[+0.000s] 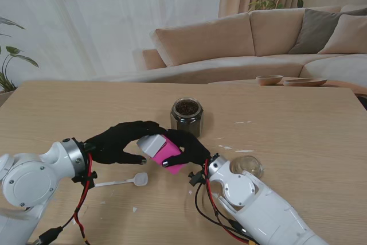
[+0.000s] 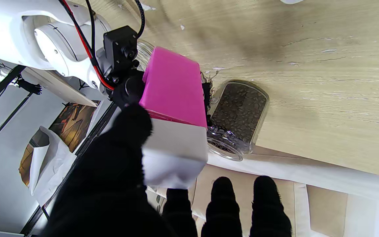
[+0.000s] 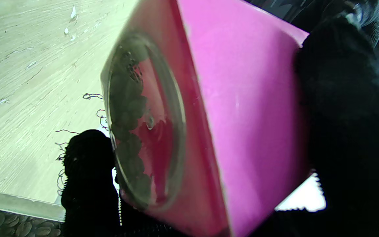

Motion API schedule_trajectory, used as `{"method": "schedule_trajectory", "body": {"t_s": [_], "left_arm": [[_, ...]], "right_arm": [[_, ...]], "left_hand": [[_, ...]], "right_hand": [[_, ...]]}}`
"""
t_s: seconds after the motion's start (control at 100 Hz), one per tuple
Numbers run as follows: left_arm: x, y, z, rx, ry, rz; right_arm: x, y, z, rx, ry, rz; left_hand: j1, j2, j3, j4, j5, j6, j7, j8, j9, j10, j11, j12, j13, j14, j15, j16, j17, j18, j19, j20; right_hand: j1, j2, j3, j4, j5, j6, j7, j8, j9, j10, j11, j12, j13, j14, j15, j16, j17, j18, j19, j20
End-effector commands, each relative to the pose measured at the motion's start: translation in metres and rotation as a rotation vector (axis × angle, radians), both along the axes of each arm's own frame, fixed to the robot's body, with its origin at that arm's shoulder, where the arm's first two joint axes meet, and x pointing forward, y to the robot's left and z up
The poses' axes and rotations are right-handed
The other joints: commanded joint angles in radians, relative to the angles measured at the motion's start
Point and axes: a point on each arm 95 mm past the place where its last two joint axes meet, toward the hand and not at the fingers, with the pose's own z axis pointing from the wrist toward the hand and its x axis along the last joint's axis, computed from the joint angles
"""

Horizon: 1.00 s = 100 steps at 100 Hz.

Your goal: Portion coffee beans from the glass jar into the coffee jar

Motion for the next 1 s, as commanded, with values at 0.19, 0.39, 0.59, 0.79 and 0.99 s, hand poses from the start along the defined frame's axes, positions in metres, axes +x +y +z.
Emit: {"method": "schedule_trajectory", "body": {"t_s": [0.19,0.39,0.59,0.79,0.99], "left_arm": [[-0.003,0.006,0.002,-0.034,0.003,0.033],[-0.005,0.006,0.0,-0.064,0.017,0.081],[-0.007,0.001,-0.003,-0.067,0.027,0.144],[-0.006,-0.005,-0.005,-0.023,0.01,0.155],[-0.005,-0.007,-0.005,-0.027,0.032,0.12]], "right_arm": [[-0.001,0.005,0.003,0.01,-0.002,0.014],[0.0,0.006,0.003,0.011,-0.005,0.014],[0.0,0.007,0.003,0.012,-0.006,0.015],[0.0,0.007,0.003,0.012,-0.011,0.014],[-0.001,0.007,0.002,0.014,-0.009,0.014]], "left_hand": [[-0.178,0.01,-0.149,-0.008,-0.037,0.205,-0.073,-0.195,-0.031,0.028,-0.048,-0.027,-0.039,-0.013,-0.018,-0.027,-0.02,-0.018,-0.035,-0.017],[-0.292,0.13,-0.316,-0.022,-0.043,0.372,-0.025,-0.043,0.006,0.111,-0.009,0.001,-0.003,0.011,-0.007,-0.016,0.0,0.011,-0.028,-0.001],[-0.397,0.189,-0.353,-0.036,0.136,0.445,0.062,0.04,0.18,0.206,0.061,0.028,0.103,0.061,0.03,0.009,0.056,0.063,0.001,0.019],[-0.328,0.19,-0.335,-0.024,0.195,0.449,0.095,0.112,0.219,0.207,0.115,0.062,0.15,0.074,0.043,0.05,0.069,0.082,0.018,0.033],[-0.081,0.182,-0.251,0.012,0.174,0.375,0.09,0.145,0.191,0.15,0.136,0.072,0.13,0.044,0.03,0.05,0.061,0.073,0.015,0.029]], "right_hand": [[0.264,0.208,0.307,0.044,0.126,-0.236,0.168,0.039,0.068,-0.106,0.08,0.026,0.062,-0.047,0.09,0.028,0.004,-0.012,0.03,0.011],[0.264,0.209,0.308,0.044,0.126,-0.236,0.167,0.039,0.067,-0.106,0.08,0.027,0.061,-0.047,0.09,0.028,0.004,-0.012,0.03,0.011],[0.264,0.209,0.308,0.043,0.126,-0.236,0.168,0.039,0.068,-0.107,0.08,0.027,0.061,-0.046,0.09,0.028,0.004,-0.012,0.03,0.011],[0.264,0.209,0.308,0.043,0.126,-0.237,0.167,0.039,0.067,-0.106,0.079,0.026,0.061,-0.047,0.09,0.028,0.004,-0.012,0.03,0.011],[0.265,0.209,0.309,0.044,0.127,-0.236,0.168,0.04,0.068,-0.107,0.08,0.026,0.061,-0.047,0.09,0.028,0.004,-0.012,0.03,0.011]]}}
